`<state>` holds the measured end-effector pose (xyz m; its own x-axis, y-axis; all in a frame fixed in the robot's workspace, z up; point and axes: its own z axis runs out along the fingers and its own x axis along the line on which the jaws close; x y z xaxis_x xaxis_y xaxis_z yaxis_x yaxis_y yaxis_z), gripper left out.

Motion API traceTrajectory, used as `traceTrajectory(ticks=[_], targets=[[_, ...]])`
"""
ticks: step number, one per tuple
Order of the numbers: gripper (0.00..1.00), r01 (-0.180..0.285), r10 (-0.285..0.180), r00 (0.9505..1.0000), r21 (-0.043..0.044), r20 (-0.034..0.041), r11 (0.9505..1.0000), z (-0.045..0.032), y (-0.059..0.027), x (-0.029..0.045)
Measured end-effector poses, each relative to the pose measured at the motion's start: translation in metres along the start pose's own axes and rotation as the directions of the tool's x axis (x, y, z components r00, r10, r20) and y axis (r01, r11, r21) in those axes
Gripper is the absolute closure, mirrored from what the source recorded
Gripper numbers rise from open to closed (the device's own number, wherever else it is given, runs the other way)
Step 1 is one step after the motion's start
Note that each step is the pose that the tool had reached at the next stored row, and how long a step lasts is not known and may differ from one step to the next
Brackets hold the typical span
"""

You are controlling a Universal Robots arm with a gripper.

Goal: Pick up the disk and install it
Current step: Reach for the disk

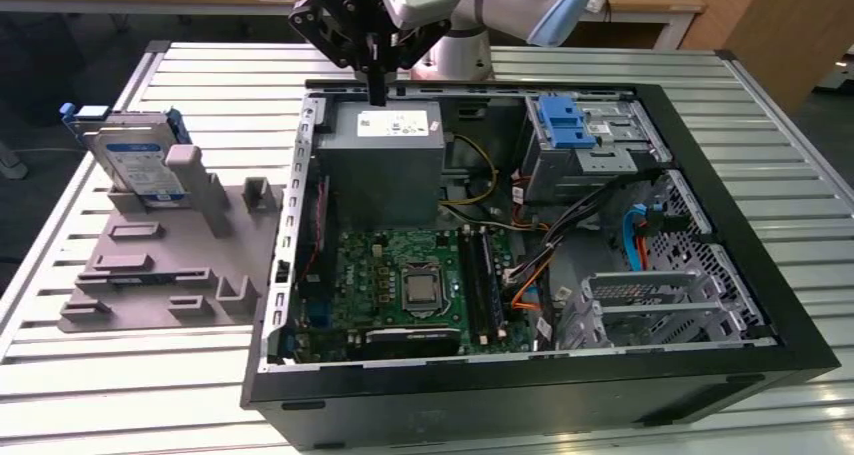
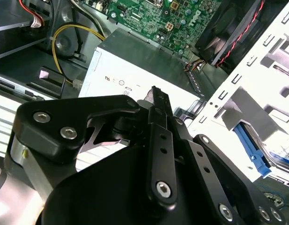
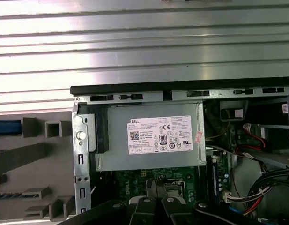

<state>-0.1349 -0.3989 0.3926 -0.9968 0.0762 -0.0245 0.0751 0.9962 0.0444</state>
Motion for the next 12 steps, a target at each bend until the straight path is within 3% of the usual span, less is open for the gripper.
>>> traceTrajectory(ticks=[12], targets=[[0.89, 0.000, 0.000, 1.0000, 0.0000, 0.0000, 1.0000, 0.0001, -0.0003, 0.0033]])
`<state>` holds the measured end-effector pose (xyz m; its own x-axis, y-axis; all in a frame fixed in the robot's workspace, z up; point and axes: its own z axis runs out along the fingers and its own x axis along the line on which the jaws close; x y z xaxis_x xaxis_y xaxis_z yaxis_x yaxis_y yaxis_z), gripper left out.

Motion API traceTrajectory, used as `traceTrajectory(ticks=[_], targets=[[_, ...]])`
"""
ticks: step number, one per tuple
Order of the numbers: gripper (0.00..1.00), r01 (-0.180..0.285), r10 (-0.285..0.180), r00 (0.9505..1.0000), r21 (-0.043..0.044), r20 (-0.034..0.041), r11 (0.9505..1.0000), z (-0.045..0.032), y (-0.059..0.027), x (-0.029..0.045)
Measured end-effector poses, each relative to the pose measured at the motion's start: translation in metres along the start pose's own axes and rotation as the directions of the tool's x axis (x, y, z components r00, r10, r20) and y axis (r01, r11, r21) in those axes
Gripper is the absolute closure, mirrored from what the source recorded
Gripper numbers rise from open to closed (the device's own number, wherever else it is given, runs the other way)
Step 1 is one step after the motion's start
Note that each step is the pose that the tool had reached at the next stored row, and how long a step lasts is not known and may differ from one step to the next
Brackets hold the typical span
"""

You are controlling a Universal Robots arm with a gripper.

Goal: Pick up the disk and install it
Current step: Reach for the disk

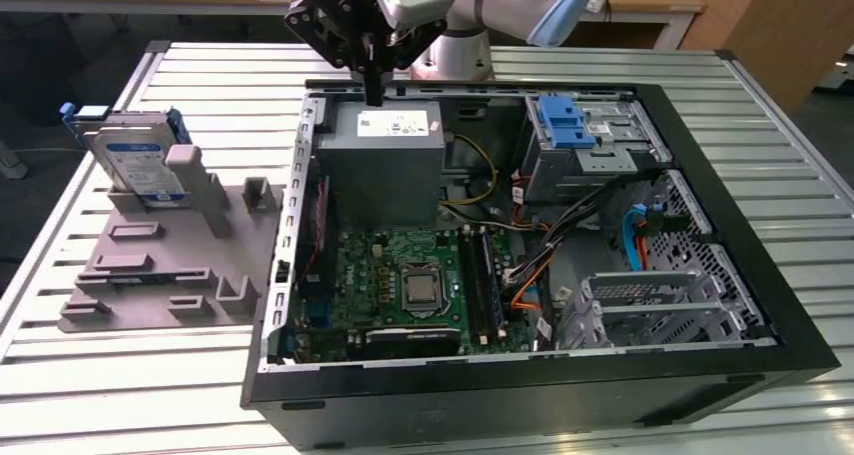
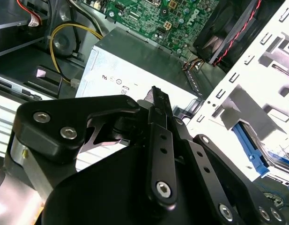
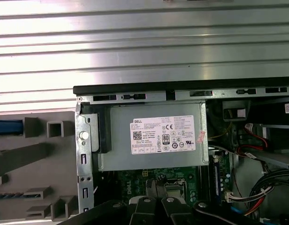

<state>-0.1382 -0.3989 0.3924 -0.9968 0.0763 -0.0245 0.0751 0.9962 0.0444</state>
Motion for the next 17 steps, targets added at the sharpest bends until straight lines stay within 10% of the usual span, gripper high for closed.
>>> traceTrajectory(ticks=[17], targets=[[0.89, 0.000, 0.000, 1.0000, 0.0000, 0.0000, 1.0000, 0.0001, -0.0004, 0.0047]])
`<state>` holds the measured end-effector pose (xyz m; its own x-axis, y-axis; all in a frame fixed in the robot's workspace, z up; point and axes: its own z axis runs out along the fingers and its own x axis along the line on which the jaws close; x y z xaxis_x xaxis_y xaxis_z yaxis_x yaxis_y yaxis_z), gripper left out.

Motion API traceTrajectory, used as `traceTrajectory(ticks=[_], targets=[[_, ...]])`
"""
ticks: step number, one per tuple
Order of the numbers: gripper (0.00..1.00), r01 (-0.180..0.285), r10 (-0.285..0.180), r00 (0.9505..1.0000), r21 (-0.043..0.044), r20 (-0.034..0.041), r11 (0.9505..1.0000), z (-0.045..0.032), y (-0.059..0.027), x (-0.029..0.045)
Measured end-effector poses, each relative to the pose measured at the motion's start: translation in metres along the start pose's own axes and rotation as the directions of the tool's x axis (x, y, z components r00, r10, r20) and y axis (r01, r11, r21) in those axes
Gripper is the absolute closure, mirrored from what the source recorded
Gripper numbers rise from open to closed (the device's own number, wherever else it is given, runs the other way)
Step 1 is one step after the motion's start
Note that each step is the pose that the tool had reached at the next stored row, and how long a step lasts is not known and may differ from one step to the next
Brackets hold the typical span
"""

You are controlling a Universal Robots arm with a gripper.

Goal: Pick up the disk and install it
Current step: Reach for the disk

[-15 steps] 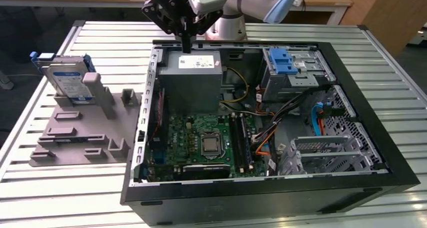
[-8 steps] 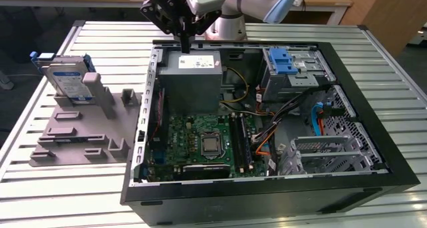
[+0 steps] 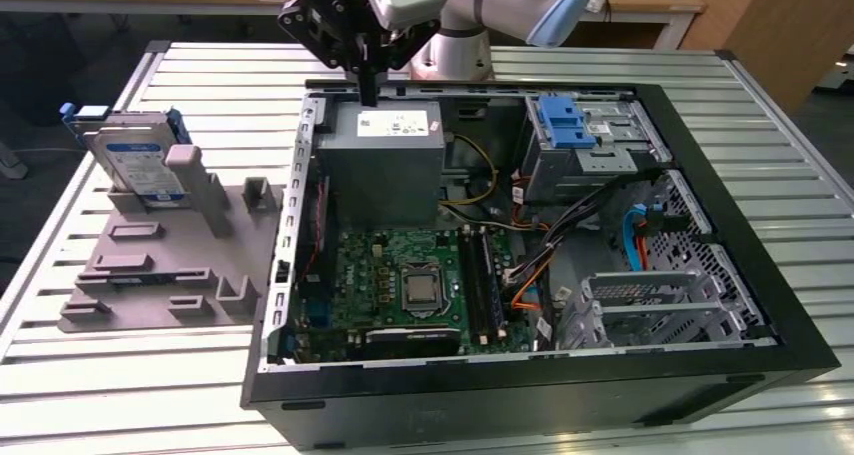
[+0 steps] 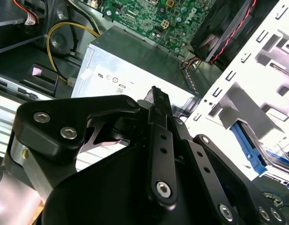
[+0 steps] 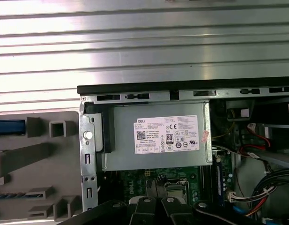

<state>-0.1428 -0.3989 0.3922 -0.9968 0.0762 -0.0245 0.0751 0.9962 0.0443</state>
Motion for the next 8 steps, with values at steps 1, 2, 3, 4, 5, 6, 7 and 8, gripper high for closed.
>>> traceTrajectory(ticks=[1, 2, 3, 4, 5, 6, 7, 8], targets=[[0.89, 0.000, 0.000, 1.0000, -0.0001, 0.0000, 1.0000, 0.0000, 0.0000, 0.0003], [0.89, 0.000, 0.000, 1.0000, -0.0001, 0.0000, 1.0000, 0.0000, 0.0000, 0.0006], [0.89, 0.000, 0.000, 1.0000, 0.0000, 0.0000, 1.0000, 0.0001, -0.0001, 0.0008], [0.89, 0.000, 0.000, 1.0000, 0.0000, 0.0000, 1.0000, 0.0001, -0.0001, 0.0012], [0.89, 0.000, 0.000, 1.0000, 0.0000, 0.0000, 1.0000, 0.0001, -0.0001, 0.0015], [0.89, 0.000, 0.000, 1.0000, 0.0000, 0.0000, 1.0000, 0.0001, -0.0001, 0.0017], [0.89, 0.000, 0.000, 1.0000, -0.0001, 0.0000, 1.0000, 0.0002, -0.0002, 0.0020], [0.89, 0.000, 0.000, 1.0000, -0.0001, 0.0000, 1.0000, 0.0002, -0.0002, 0.0023]])
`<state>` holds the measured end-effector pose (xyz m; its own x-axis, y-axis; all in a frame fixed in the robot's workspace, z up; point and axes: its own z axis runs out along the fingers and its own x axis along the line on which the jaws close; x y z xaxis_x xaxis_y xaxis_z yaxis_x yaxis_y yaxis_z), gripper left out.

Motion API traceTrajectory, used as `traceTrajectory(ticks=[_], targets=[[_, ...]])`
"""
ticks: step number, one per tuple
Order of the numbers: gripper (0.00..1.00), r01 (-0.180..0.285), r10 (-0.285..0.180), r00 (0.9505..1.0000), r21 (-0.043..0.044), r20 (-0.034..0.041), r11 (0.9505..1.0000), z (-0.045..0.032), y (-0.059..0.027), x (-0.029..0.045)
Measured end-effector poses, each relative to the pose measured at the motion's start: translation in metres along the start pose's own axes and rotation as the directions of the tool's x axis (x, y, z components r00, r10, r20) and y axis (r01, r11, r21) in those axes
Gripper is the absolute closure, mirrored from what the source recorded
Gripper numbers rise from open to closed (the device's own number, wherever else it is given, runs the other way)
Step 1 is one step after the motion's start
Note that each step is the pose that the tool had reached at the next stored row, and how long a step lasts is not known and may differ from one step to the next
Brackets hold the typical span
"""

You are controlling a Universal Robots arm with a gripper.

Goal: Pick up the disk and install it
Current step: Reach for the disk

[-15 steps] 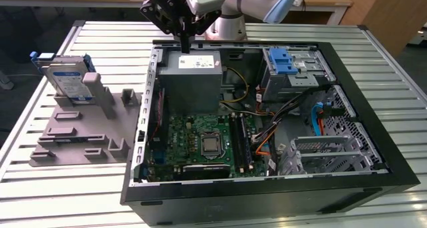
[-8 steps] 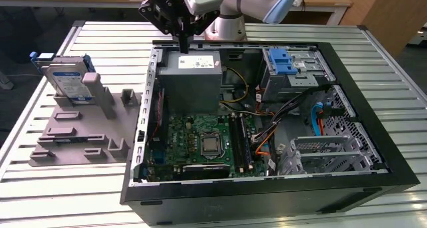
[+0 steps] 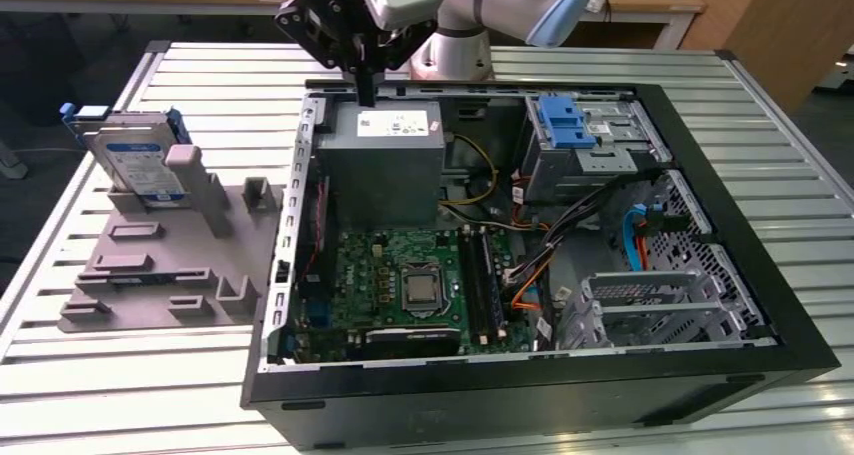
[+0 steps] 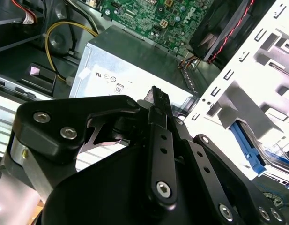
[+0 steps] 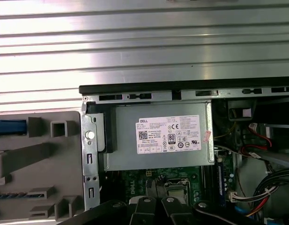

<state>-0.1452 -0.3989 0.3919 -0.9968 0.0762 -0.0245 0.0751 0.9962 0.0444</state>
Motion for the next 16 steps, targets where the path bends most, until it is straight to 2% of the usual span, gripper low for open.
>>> traceTrajectory(ticks=[16], targets=[[0.89, 0.000, 0.000, 1.0000, 0.0000, 0.0000, 1.0000, 0.0007, -0.0004, 0.0044]])
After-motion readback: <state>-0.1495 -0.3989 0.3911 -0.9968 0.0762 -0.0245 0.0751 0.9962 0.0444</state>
